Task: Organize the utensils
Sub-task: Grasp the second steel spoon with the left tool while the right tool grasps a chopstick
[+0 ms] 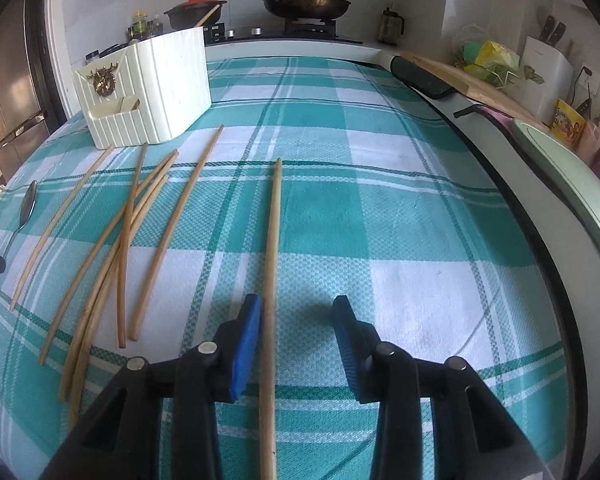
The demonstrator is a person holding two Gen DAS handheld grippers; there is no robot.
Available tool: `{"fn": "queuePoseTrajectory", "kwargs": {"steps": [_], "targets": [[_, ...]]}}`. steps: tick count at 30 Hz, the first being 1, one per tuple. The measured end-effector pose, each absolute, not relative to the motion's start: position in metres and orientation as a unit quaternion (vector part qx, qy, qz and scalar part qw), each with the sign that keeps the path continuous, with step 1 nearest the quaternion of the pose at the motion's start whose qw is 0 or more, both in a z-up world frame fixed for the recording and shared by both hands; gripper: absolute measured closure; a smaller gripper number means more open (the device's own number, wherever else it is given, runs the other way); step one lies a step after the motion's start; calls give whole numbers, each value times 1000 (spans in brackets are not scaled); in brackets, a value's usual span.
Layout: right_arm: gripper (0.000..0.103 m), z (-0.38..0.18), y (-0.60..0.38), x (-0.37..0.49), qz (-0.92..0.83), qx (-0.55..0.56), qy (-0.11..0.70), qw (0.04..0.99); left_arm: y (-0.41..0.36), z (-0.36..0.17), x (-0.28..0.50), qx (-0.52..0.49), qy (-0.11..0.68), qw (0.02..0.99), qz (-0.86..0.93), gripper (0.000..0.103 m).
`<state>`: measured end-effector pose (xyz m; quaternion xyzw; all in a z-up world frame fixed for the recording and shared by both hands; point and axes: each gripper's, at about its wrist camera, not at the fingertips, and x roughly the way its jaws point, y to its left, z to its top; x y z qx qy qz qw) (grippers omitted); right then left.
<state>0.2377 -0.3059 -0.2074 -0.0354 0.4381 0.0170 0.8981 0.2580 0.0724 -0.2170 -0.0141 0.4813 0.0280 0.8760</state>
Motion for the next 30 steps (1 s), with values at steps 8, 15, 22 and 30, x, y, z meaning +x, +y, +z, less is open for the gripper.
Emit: {"fn": "queuePoseTrajectory", "kwargs": {"steps": [8,15,22,30], "targets": [[64,-208,-308,238,19,-27,437,899,73,-218,253,-15,463,885,32,0],[64,-209,-307,238,17,-30,437,899,73,-218,252,-16,460,887,31,0],[64,-208,-307,238,17,-31,436,899,73,-218,251,-14,462,886,28,0],[64,-205,-306,243,43,-51,467,882,79,-216,259,8,492,870,1,0]]}}
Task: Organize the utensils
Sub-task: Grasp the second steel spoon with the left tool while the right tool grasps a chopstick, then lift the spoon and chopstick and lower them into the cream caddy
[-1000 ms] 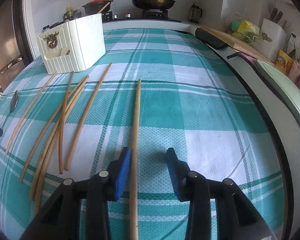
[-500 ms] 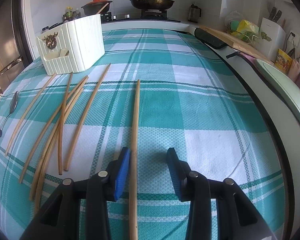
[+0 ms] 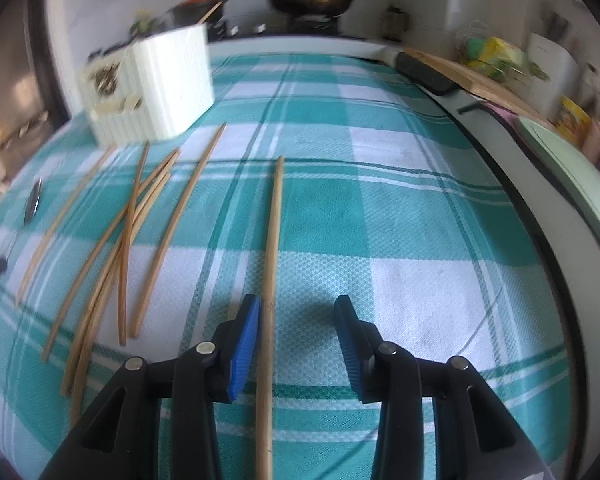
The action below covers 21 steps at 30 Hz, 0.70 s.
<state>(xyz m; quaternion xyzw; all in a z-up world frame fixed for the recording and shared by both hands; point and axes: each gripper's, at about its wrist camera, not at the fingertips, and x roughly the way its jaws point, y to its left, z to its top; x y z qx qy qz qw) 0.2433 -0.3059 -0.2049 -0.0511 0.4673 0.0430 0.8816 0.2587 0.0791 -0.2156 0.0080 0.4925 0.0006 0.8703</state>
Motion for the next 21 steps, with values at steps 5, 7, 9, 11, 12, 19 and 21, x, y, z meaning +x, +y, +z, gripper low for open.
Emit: {"fn": "queuePoseTrajectory", "kwargs": {"steps": [5,7,9,11,12,19,21], "targets": [[60,-200,-310,256,74,-62,544,834,89,-214,267,18,531,847,-26,0],[60,-200,-310,259,83,-68,558,823,89,-212,271,17,539,841,-40,1],[60,-201,-309,265,90,-70,570,813,86,-210,276,11,542,838,-58,1],[60,-201,-308,271,90,-73,576,809,79,-207,283,12,544,836,-68,1],[60,-201,-306,275,90,-76,578,808,73,-206,288,18,544,836,-72,1],[59,-202,-288,308,101,-101,577,804,52,-215,330,41,554,830,-50,0],[59,-203,-283,320,103,-104,574,806,51,-215,340,31,551,833,-42,0]]}}
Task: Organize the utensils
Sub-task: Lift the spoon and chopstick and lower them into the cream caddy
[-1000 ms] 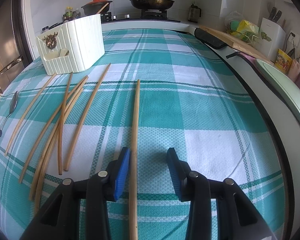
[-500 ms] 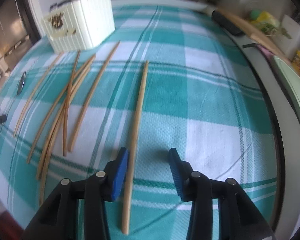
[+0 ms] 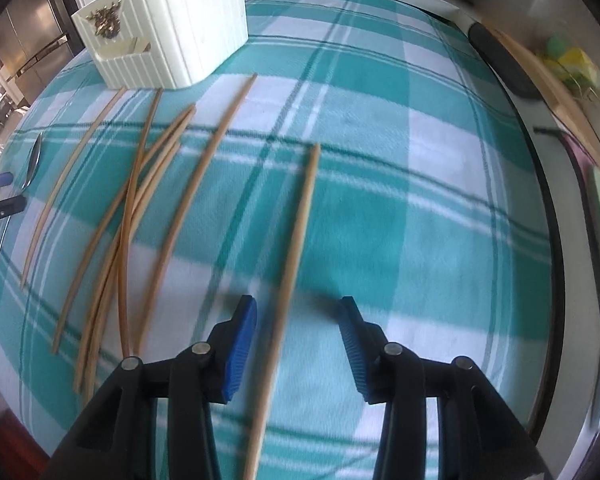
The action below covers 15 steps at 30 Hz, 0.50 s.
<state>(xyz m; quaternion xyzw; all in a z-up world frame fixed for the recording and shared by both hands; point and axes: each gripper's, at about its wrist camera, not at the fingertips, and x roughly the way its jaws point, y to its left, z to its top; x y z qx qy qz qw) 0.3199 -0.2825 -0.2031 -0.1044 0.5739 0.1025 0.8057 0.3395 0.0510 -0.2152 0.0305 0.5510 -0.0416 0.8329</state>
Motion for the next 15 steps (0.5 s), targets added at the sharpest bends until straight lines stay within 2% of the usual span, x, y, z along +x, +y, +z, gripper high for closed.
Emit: {"fn": "queuePoseTrajectory", "kwargs": {"steps": [4,6,7,9,10,11,15], "targets": [[58,-204,-276,348,104,-95,572,808,46,-215,355,23,551,834,-34,2],[63,-203,-274,361,98,-84,566,814,42,-213,360,24,547,836,-36,8],[67,-204,-274,366,97,-79,566,815,41,-212,361,25,544,838,-39,18],[89,-202,-277,374,88,-66,558,822,39,-207,362,27,537,842,-45,38],[94,-201,-277,378,84,-58,557,824,38,-205,362,29,533,844,-50,57],[96,-201,-280,380,81,-44,555,826,37,-204,362,32,530,846,-54,61],[97,-190,-292,373,82,3,535,841,43,-199,357,17,520,851,-67,61]]}}
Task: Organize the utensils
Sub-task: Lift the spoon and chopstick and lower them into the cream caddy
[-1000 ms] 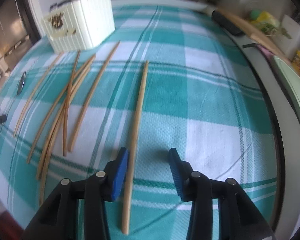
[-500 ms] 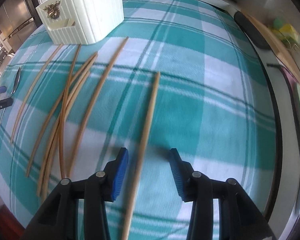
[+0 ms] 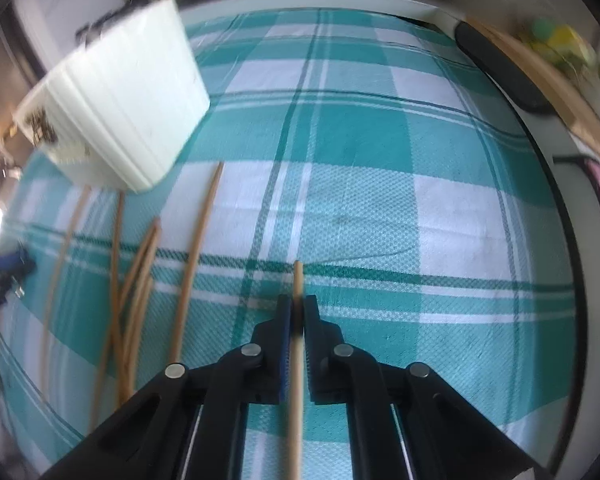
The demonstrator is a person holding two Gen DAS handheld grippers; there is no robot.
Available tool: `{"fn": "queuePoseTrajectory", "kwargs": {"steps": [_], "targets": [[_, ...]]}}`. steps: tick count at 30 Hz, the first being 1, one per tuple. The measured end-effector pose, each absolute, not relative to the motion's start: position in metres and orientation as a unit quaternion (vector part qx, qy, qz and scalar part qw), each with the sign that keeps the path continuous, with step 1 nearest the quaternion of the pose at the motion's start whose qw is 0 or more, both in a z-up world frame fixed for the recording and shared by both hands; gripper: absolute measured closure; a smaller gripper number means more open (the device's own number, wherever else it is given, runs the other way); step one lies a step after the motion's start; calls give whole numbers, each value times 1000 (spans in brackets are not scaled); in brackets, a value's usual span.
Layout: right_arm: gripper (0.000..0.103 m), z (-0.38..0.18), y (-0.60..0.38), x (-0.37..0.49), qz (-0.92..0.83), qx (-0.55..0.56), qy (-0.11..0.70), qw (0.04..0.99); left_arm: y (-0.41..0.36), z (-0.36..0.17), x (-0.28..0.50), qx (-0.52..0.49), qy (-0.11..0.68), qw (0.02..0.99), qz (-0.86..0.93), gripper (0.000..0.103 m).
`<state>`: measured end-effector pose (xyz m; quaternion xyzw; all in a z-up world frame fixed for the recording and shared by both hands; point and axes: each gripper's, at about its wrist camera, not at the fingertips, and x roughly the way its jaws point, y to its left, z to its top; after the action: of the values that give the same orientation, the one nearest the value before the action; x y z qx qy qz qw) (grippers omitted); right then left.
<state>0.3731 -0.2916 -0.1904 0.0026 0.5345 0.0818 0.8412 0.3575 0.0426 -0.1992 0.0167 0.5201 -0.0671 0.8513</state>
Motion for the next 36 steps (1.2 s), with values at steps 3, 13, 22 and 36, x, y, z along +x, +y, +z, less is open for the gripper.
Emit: {"fn": "queuePoseTrajectory", "kwargs": {"steps": [3,13,22,36], "targets": [[97,-168,-294,356,93,14,500,861,47,-182,343,4,490,868,-78,61],[97,-66,-300,289,143,19,393,908,59,-99,282,-16,398,910,-116,61],[97,-19,-295,240,154,10,331,931,67,-50,247,-42,347,926,-141,62],[97,18,-279,233,167,-7,291,942,69,-33,247,-40,341,928,-146,62]]}}
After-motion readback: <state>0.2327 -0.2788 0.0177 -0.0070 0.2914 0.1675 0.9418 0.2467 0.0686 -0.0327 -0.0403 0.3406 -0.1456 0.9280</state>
